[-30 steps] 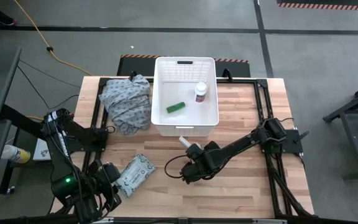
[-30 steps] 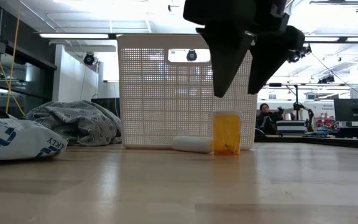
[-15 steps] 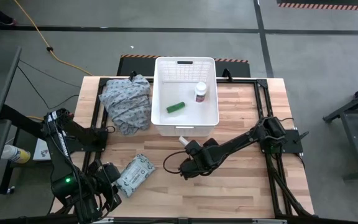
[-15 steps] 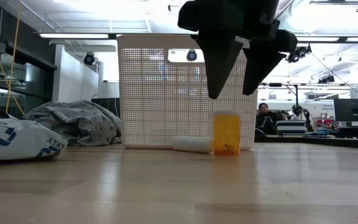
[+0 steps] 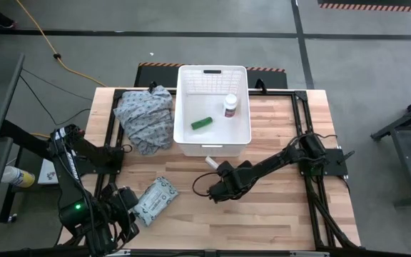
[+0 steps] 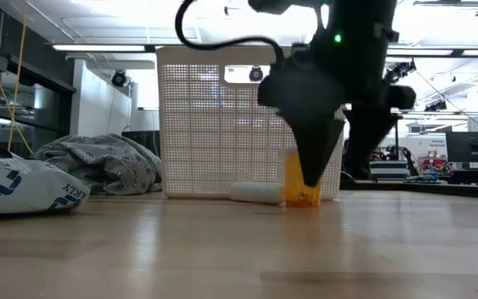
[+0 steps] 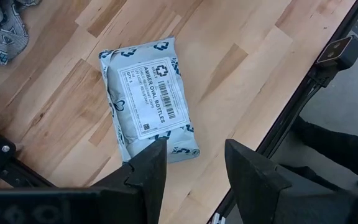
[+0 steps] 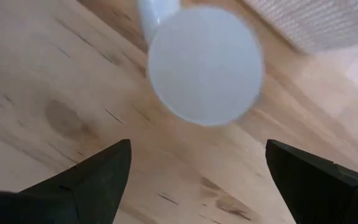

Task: Pick & place medical supplies in basket/bin
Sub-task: Put the orange pill bottle into the white bin

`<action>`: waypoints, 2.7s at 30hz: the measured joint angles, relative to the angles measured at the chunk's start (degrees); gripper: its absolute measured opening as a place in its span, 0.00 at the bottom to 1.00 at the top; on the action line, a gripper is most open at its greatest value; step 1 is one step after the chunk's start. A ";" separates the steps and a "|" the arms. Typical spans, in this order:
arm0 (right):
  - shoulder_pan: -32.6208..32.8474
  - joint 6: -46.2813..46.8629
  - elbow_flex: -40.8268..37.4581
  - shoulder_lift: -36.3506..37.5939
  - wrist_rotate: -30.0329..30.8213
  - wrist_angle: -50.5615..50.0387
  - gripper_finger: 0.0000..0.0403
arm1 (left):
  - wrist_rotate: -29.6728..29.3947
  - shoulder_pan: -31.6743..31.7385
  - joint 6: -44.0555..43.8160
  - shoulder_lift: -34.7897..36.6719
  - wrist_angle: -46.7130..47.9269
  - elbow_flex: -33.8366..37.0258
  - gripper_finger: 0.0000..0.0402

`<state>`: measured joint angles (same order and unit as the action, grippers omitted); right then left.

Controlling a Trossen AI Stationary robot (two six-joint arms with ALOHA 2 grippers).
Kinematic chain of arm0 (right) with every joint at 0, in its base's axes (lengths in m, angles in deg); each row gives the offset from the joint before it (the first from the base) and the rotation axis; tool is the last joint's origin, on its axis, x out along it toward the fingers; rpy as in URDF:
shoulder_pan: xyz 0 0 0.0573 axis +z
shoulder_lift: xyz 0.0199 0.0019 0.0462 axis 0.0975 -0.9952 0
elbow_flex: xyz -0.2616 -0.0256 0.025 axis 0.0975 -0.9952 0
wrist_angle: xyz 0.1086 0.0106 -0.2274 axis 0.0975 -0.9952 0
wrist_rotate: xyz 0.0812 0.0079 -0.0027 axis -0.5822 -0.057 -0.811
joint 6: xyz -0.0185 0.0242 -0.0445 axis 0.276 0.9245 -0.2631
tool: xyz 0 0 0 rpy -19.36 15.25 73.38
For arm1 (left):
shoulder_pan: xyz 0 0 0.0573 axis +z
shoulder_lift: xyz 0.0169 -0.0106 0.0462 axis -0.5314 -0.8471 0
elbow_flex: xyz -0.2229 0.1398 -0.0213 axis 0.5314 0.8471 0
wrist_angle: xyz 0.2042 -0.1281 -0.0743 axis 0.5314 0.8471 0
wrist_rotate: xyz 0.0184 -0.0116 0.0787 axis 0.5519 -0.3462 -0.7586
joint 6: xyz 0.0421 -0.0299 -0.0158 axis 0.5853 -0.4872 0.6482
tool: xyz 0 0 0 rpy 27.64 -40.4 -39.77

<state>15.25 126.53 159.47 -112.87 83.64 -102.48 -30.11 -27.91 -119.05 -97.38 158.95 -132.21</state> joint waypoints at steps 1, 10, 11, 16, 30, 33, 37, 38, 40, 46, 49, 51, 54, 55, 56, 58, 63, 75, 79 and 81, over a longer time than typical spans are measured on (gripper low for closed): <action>0.00 0.20 -0.79 0.00 -0.12 0.84 0.89 | 0.00 0.00 0.02 0.00 -0.02 0.01 0.49; 0.04 0.15 -2.36 0.00 1.93 5.12 0.89 | -0.09 0.00 0.09 0.00 0.00 0.02 0.49; 0.02 0.17 -2.36 -0.02 2.19 5.38 0.89 | -0.09 0.00 0.09 0.00 0.00 0.00 0.49; 0.02 0.15 -2.36 0.00 3.74 5.36 0.89 | -0.13 0.00 0.07 0.00 -0.02 0.01 0.49; -1.09 -1.24 -2.36 0.00 6.28 9.11 0.89 | -0.24 0.00 0.04 0.00 -0.22 0.02 0.49; -1.48 -1.14 -2.36 0.00 6.17 9.10 0.89 | -0.24 0.00 0.04 0.00 -0.26 0.02 0.49; -1.75 -0.92 -2.38 0.00 5.65 9.07 0.88 | -0.24 0.00 0.03 0.00 -0.25 0.02 0.49; -1.75 -0.92 -2.38 0.00 5.69 9.07 0.86 | -0.24 0.00 0.02 0.00 -0.24 0.01 0.49; -1.75 -0.92 -2.38 0.00 5.71 9.07 0.84 | -0.23 0.00 0.04 0.00 -0.26 0.01 0.49; -1.75 -0.92 -2.38 0.00 5.78 9.07 0.74 | -0.23 0.00 0.04 0.00 -0.22 0.01 0.49; -1.75 -0.92 -2.38 0.00 5.78 9.03 0.70 | -0.24 0.00 0.04 0.00 -0.22 0.01 0.49; -1.75 -0.92 -2.38 0.00 5.80 9.03 0.68 | -0.22 0.00 0.04 0.00 -0.22 0.02 0.49; -1.75 -0.92 -2.38 0.00 5.80 9.02 0.63 | -0.22 0.00 0.04 0.00 -0.22 0.00 0.49; -1.75 -0.90 -2.38 0.00 5.80 9.02 0.62 | -0.23 0.00 0.04 0.00 -0.20 0.02 0.49; -1.75 -0.92 -2.40 0.00 5.80 9.01 0.61 | -0.24 0.00 0.04 0.00 -0.21 0.02 0.49; -1.75 -0.91 -2.40 0.00 5.82 9.01 0.57 | -0.22 0.00 0.04 0.00 -0.20 0.02 0.49; -1.75 -0.92 -2.40 0.00 5.82 8.99 0.49 | -0.24 0.00 0.04 0.00 -0.19 0.01 0.49; -1.70 -1.19 -2.40 0.00 5.63 8.96 0.42 | -0.22 0.00 0.04 0.00 -0.19 0.02 0.49; -1.70 -1.20 -2.40 0.00 4.97 8.55 0.44 | -0.22 0.00 0.04 0.00 -0.18 0.02 0.49; -1.69 -1.22 -2.38 0.10 4.61 8.41 0.44 | -0.22 0.00 0.05 0.00 -0.17 0.02 0.49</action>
<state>13.55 125.31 157.09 -112.77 88.26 -94.07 -30.33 -27.91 -119.00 -97.38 158.78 -132.19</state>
